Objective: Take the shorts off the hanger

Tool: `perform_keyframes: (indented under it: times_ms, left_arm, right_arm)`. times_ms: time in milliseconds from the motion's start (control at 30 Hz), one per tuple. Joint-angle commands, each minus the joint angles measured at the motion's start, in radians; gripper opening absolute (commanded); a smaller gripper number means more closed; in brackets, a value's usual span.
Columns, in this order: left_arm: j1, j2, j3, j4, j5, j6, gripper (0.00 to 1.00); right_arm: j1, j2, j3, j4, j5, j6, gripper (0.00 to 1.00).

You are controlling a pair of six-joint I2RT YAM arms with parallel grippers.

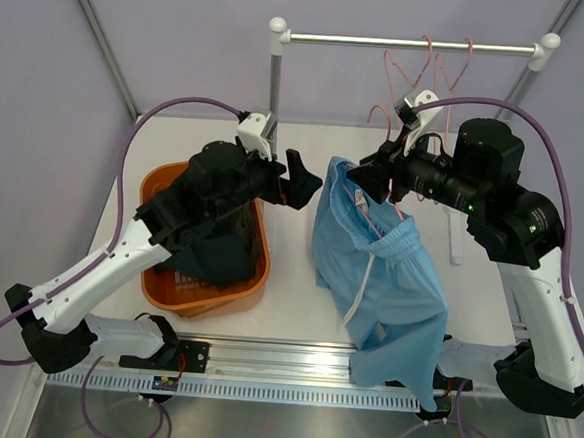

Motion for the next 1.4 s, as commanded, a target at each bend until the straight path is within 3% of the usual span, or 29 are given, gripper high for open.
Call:
perform_keyframes:
  times_ms: [0, 400, 467, 500, 600, 633, 767, 1033, 1367]
  left_arm:
    - [-0.040, 0.027, 0.025, 0.121, -0.029, -0.008, 0.99]
    - [-0.150, 0.167, 0.082, 0.132, -0.158, 0.011, 0.99]
    - [-0.152, 0.178, 0.080, 0.136, -0.190, 0.006, 0.95]
    - [-0.152, 0.181, 0.080, 0.136, -0.205, 0.004, 0.90]
    - [-0.152, 0.184, 0.075, 0.145, -0.262, 0.004, 0.46]
    - [-0.152, 0.186, 0.075, 0.148, -0.287, 0.012, 0.25]
    - [-0.150, 0.193, 0.088, 0.159, -0.348, 0.047, 0.00]
    - [-0.120, 0.285, 0.178, 0.116, -0.452, 0.077, 0.00]
    - [-0.023, 0.359, 0.198, 0.112, -0.384, 0.078, 0.00]
  right_arm:
    - [0.007, -0.017, 0.008, 0.037, 0.001, 0.026, 0.00]
    - [0.007, -0.021, 0.020, 0.048, 0.001, 0.039, 0.00]
    - [0.007, -0.023, 0.022, 0.049, -0.005, 0.039, 0.00]
    - [0.007, -0.023, 0.023, 0.049, -0.010, 0.039, 0.00]
    - [0.007, -0.029, 0.020, 0.049, -0.019, 0.039, 0.00]
    - [0.007, -0.038, 0.017, 0.051, -0.027, 0.039, 0.00]
    - [0.007, -0.052, 0.017, 0.045, -0.063, 0.068, 0.00]
    - [0.007, -0.095, 0.020, 0.043, -0.132, 0.081, 0.00]
    - [0.007, -0.152, 0.014, 0.048, -0.143, 0.082, 0.00]
